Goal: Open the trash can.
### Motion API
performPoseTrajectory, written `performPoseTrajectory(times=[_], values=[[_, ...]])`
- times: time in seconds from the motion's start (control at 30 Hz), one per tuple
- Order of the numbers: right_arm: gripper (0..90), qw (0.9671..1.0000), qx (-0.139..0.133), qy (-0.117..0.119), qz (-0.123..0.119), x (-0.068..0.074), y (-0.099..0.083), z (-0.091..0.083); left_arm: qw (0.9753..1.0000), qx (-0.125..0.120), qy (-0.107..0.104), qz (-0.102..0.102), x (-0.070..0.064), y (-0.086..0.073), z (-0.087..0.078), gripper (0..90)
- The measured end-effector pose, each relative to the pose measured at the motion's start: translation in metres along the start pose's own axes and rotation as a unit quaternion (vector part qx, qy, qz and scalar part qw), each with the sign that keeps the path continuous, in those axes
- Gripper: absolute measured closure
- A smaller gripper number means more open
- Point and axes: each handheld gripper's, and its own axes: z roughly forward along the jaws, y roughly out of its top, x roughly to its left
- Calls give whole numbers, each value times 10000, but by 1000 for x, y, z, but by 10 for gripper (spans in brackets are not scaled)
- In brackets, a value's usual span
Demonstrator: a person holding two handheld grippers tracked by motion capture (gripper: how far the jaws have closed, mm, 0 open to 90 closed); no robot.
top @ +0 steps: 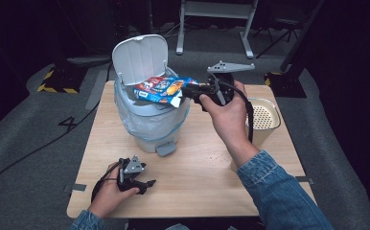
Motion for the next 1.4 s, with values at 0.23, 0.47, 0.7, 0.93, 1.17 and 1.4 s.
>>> performPoseTrajectory(times=[0.23,0.47,0.7,0.93,1.17,1.4], values=[[471,9996,-249,-80,-98,-1,1,-15,10000,2,-5,-5,0,0,0,261],[458,9958,322,-326,-797,-11,-7,-36,10000,2,-4,0,0,0,0,261],[703,9952,704,-119,-661,-22,-32,-12,10000,9,12,-15,-1,0,0,261],[737,9953,595,93,-760,-13,-36,20,10000,7,1,-16,-1,0,0,257],[709,9962,103,169,-850,-1,-22,26,10000,12,-7,2,-1,0,0,254],[612,9959,-108,49,-891,6,-10,36,10000,16,-13,-1,-1,-1,-1,253]])
